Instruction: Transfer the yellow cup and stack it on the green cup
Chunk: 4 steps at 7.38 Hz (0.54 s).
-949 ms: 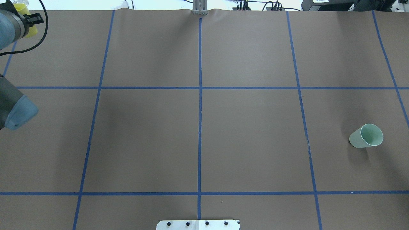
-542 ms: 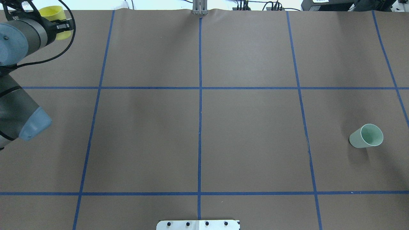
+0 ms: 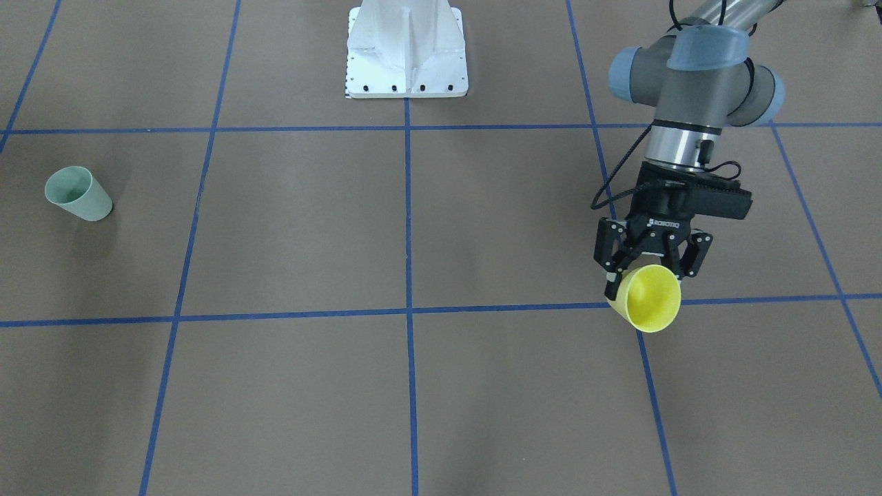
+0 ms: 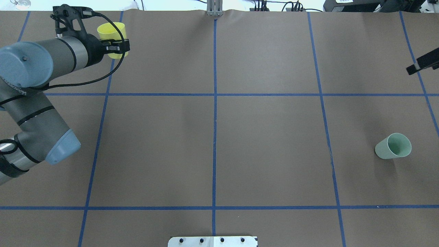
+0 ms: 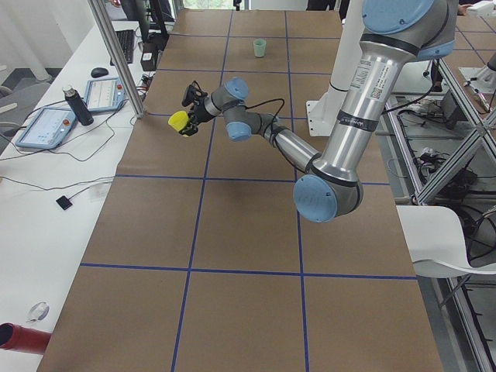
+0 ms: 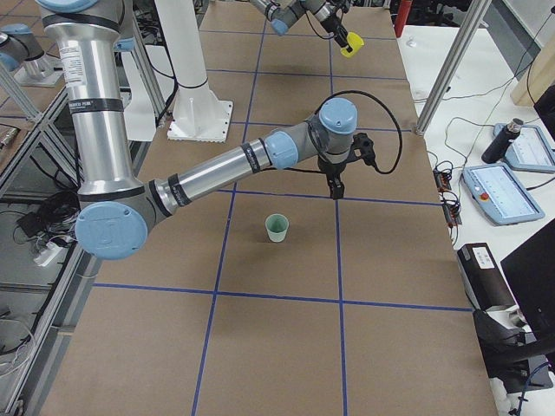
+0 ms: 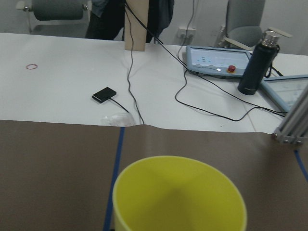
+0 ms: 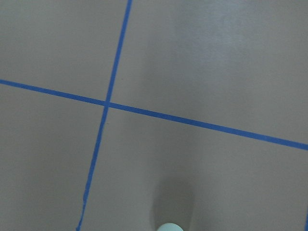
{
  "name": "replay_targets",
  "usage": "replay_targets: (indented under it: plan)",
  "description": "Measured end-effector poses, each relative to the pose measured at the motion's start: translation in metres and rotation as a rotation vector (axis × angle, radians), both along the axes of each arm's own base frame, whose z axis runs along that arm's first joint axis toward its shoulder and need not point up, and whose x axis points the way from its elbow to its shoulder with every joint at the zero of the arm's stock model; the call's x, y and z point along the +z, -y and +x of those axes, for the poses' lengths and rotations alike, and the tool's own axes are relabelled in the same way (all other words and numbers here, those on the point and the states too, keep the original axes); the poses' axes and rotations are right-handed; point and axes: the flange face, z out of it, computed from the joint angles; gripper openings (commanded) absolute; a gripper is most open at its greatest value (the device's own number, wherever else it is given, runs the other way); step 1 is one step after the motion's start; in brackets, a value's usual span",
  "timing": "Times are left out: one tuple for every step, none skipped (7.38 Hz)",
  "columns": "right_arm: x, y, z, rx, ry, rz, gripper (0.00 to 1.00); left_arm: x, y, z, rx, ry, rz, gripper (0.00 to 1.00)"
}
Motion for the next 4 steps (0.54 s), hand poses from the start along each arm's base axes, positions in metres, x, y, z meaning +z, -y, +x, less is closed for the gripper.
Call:
replay_targets:
  plan:
    - [-0.023, 0.019, -0.040, -0.015, 0.030, 0.026, 0.99, -0.005, -0.011, 0.009, 0.104, -0.006, 0.064, 0.02]
    - [-0.052, 0.037, -0.079, -0.026, 0.054, 0.044, 0.99, -0.007, -0.020, 0.014, 0.198, -0.009, 0.130, 0.02]
    - [-0.077, 0.053, -0.108, -0.038, 0.072, 0.080, 0.98, -0.007, -0.026, 0.015, 0.252, -0.005, 0.191, 0.02]
    - [-0.095, 0.068, -0.129, -0.042, 0.085, 0.127, 0.98, -0.009, -0.028, 0.016, 0.276, 0.001, 0.229, 0.02]
